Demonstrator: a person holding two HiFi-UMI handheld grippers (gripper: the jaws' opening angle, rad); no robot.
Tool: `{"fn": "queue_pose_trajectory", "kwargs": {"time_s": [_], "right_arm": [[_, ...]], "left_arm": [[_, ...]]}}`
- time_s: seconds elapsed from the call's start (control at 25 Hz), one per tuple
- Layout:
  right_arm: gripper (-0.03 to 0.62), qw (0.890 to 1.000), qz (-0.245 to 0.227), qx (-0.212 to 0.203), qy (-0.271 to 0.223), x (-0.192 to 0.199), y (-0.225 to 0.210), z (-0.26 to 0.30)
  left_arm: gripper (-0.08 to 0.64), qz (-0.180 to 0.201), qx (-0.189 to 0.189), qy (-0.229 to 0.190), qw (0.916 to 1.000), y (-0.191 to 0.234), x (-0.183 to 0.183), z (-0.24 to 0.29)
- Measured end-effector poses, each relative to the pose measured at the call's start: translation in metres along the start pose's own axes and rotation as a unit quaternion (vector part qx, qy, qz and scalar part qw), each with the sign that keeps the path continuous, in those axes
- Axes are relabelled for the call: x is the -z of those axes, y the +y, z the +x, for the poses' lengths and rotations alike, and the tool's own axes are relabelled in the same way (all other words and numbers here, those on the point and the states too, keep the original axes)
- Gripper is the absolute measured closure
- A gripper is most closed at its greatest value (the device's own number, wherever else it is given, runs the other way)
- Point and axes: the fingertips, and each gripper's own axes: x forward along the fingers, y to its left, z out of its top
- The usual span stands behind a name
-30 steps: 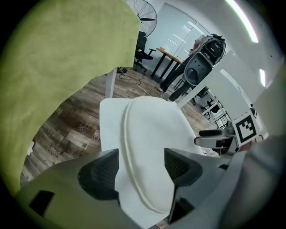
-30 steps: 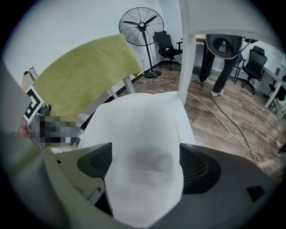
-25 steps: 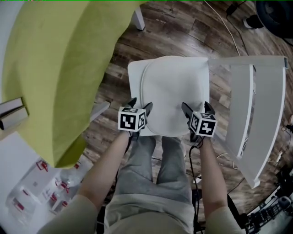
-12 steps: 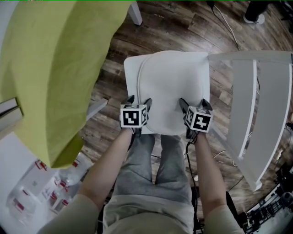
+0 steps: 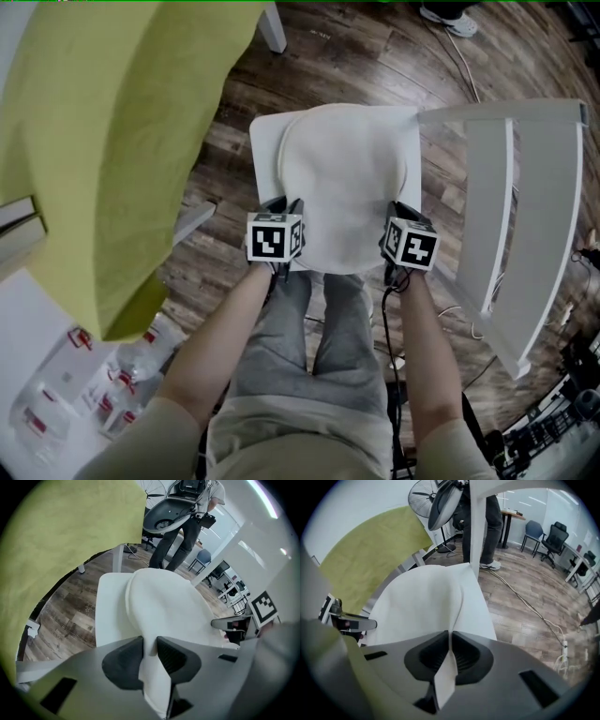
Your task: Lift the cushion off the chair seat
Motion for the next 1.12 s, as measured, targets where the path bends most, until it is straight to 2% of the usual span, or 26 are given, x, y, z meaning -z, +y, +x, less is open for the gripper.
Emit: {"fn": "queue_pose_trajectory", "kwargs": {"time_s": [0.2, 0.44, 0.8, 1.0, 1.12], "right_arm": [[0.558, 1.000, 0.008, -0.022, -0.014, 0.002, 0.005, -0.027], [0.558, 0.998, -0.003, -0.028, -0.059, -0.006, 0.028, -0.100], [0.558, 0.988, -0.036, -0.040, -0.146, -0.066, 0.073, -0.215], [0.558, 0.977, -0.043, -0.046, -0.205, -0.108, 0.092, -0.280], [0.558, 0.971, -0.049, -0.049, -0.229, -0.118, 0.100, -0.324]], "left_arm": [[0.468, 0.012, 0.017, -0.004, 0.9998, -0.013, -0.005, -0.030], [0.468, 0.041, 0.030, -0.031, 0.9982, -0.025, -0.018, -0.097], [0.468, 0.071, 0.040, -0.107, 0.9909, -0.039, -0.068, -0.219], [0.468, 0.077, 0.043, -0.161, 0.9830, -0.052, -0.101, -0.288], [0.469, 0.082, 0.043, -0.187, 0.9779, -0.066, -0.109, -0.330]]}}
